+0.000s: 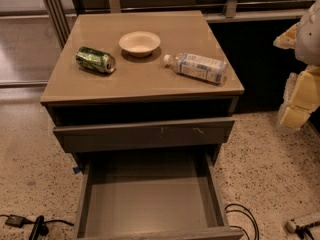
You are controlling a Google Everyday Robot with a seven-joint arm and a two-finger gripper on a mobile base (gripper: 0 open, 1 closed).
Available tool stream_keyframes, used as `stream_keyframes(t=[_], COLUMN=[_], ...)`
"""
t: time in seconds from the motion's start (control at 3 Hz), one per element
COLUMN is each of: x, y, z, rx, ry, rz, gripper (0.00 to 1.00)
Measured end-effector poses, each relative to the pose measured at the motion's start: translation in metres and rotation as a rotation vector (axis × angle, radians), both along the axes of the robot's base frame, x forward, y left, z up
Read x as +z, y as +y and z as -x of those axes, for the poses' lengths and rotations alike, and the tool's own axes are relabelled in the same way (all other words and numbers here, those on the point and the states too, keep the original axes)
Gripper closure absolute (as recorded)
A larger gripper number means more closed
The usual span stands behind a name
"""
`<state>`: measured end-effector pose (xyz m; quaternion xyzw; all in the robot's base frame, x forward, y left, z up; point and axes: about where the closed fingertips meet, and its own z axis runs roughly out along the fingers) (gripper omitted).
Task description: Place blue plastic bottle into middle drawer
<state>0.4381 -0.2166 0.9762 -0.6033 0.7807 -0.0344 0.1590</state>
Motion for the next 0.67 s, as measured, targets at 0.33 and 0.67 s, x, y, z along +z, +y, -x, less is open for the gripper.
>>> stream_keyframes(t=[0.33, 0.67], x=[0.000, 0.005], y=[0.000, 0.006], z=[0.000, -0.023], rx=[0.000, 0.046], ry=[0.000, -0.051], rz=[0.000, 0.007], gripper=[0.00, 0.00])
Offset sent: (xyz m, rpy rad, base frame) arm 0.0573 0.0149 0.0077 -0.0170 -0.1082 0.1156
